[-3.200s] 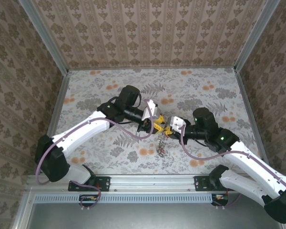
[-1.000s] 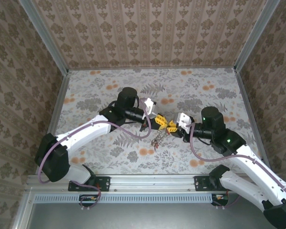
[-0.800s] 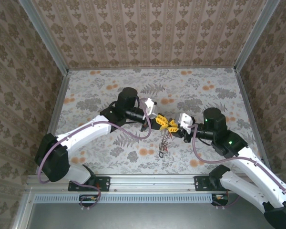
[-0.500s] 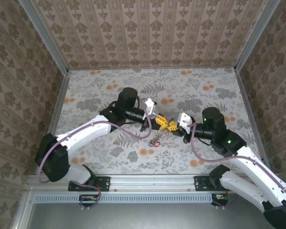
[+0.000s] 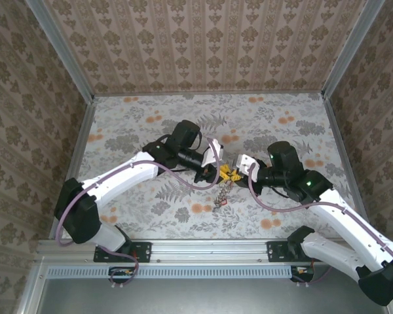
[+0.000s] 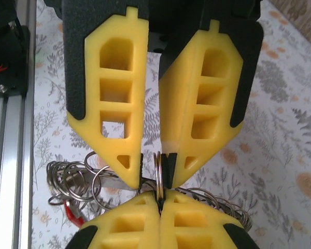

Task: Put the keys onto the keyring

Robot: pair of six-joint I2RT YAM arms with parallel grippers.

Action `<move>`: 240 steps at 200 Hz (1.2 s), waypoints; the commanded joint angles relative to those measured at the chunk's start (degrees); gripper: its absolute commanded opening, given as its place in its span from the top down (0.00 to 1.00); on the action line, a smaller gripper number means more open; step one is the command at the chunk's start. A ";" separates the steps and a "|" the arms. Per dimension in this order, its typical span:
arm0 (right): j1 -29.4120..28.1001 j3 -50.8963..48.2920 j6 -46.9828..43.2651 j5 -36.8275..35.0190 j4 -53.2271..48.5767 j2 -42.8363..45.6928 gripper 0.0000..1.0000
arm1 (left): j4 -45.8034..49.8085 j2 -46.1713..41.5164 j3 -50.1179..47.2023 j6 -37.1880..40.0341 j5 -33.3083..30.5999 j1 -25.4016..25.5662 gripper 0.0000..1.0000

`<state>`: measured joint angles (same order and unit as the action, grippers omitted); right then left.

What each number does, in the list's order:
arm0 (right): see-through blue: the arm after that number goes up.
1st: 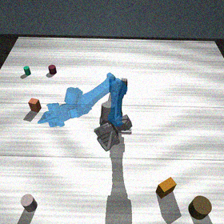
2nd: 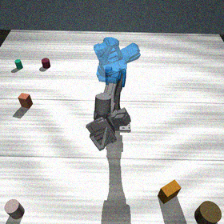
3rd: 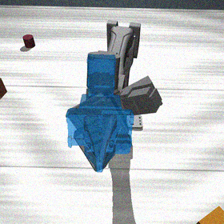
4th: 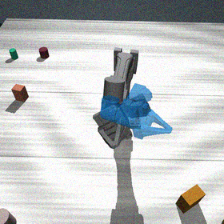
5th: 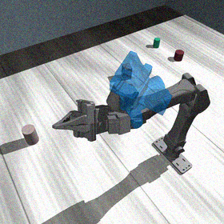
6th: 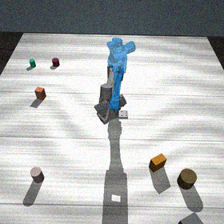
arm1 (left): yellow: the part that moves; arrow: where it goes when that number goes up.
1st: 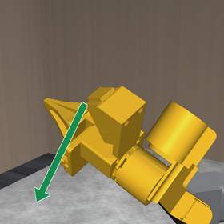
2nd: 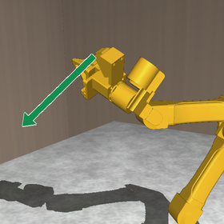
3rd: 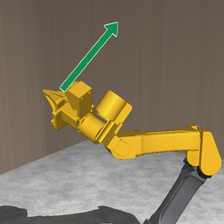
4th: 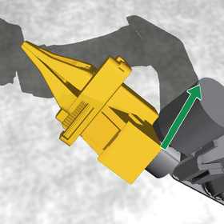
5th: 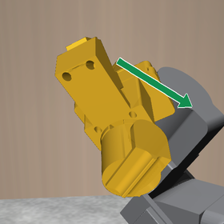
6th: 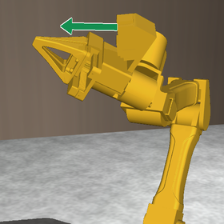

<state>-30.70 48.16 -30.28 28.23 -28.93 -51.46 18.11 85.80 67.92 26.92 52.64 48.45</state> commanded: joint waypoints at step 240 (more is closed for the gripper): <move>1.74 -3.89 3.37 4.31 7.97 7.52 0.84 | -18.51 -3.46 -6.20 -6.95 12.71 -1.88 1.00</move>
<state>-29.21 44.07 -28.01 29.98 -22.81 -43.88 5.06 84.33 62.57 22.44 61.82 46.78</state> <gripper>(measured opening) 0.137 0.055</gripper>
